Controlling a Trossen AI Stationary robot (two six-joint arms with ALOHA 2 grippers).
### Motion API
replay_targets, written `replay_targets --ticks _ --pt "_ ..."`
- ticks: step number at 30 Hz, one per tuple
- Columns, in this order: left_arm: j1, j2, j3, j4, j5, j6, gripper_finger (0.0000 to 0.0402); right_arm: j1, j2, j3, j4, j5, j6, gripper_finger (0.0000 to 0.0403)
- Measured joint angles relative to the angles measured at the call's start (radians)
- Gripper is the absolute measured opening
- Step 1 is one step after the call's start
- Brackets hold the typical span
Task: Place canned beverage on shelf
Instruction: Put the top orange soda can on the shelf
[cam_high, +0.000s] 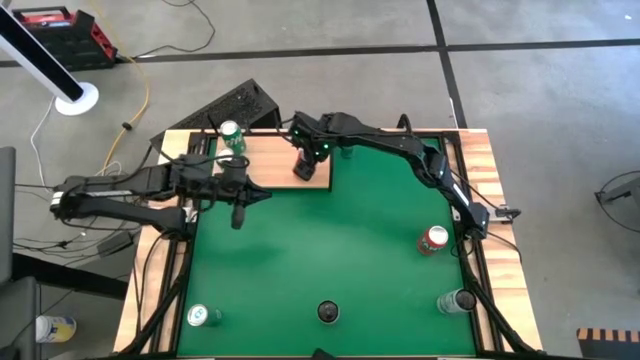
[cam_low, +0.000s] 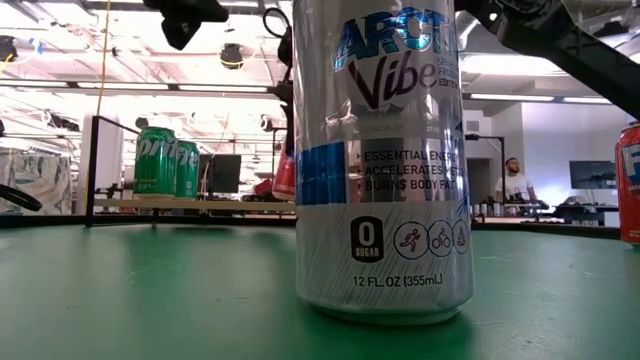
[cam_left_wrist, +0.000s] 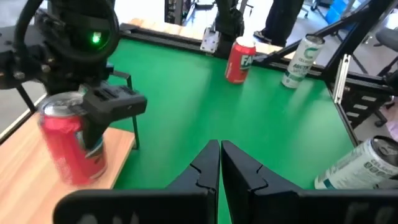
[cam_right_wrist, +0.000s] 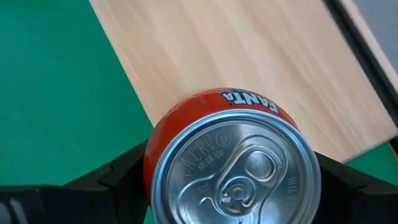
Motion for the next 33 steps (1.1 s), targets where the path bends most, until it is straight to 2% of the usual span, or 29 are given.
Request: replay_targets --ticks 7,10,12,17,20,25,33 --pt "0.0 0.043 0.0 0.053 0.0 -0.001 0.0 0.002 0.0 0.0 0.0 0.021 -0.027 0.0333" --pt "0.0 0.054 0.0 0.058 0.0 0.001 0.0 0.002 0.0 0.0 0.0 0.021 -0.029 0.0372" --pt "0.0 0.052 0.0 0.053 0.001 0.001 0.0 0.002 0.0 0.0 0.004 0.02 -0.028 0.0384" --pt "0.0 0.051 0.0 0.054 0.001 0.002 0.0 0.003 0.0 0.0 0.013 0.018 -0.028 0.0351" --pt "0.0 0.049 0.0 0.055 0.001 0.009 0.0 0.003 -0.008 0.0 0.01 0.018 -0.019 0.0346" --pt "0.0 0.05 0.0 0.054 -0.001 0.048 0.0 0.003 -0.022 0.043 -0.026 0.019 0.006 0.0365" --pt "0.006 0.05 0.0 0.056 -0.016 0.097 0.0 0.002 -0.064 0.025 0.033 -0.002 0.033 0.0383"
